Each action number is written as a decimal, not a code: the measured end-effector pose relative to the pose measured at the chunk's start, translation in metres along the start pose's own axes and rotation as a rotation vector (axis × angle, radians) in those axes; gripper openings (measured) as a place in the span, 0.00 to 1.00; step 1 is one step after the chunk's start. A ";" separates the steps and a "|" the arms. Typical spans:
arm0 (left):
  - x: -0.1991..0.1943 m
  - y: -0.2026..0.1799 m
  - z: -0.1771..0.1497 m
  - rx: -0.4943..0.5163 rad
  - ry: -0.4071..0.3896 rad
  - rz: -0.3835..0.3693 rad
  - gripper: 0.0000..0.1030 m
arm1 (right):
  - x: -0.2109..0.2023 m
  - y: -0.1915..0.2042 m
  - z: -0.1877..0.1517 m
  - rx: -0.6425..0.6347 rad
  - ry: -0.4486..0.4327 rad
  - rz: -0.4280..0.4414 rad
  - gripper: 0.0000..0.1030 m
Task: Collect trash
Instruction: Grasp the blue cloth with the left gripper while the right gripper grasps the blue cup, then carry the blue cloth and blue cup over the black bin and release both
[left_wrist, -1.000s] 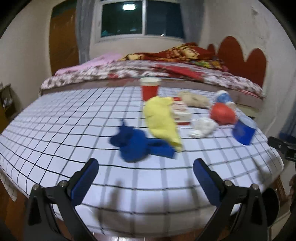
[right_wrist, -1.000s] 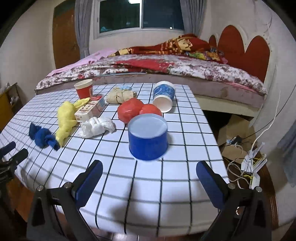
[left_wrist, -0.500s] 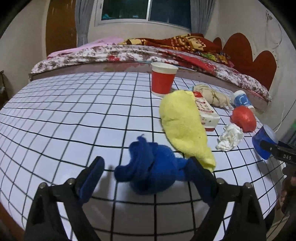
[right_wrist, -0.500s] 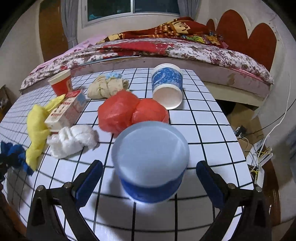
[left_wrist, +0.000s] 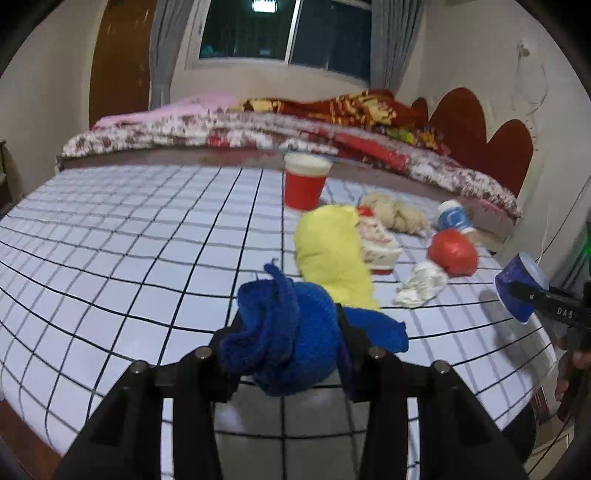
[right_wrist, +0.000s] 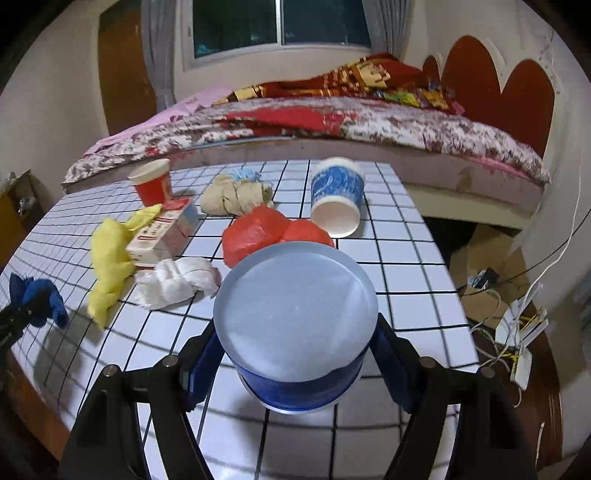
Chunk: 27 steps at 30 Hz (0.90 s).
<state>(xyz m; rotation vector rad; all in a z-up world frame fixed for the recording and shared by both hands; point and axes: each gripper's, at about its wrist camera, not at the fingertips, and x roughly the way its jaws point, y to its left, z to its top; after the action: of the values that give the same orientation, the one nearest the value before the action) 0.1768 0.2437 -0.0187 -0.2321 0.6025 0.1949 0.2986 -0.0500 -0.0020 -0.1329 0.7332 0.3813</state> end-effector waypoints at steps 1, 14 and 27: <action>-0.005 -0.006 0.000 0.012 -0.015 -0.001 0.42 | -0.005 -0.001 -0.002 -0.003 -0.003 0.002 0.75; -0.035 -0.088 -0.007 0.123 -0.061 -0.121 0.42 | -0.077 -0.046 -0.031 0.013 -0.068 -0.029 0.75; -0.051 -0.174 -0.024 0.248 -0.056 -0.251 0.42 | -0.135 -0.099 -0.066 0.037 -0.109 -0.096 0.75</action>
<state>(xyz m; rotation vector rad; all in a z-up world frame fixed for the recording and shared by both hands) 0.1662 0.0651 0.0195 -0.0610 0.5309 -0.1153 0.2043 -0.1971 0.0390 -0.1111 0.6240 0.2810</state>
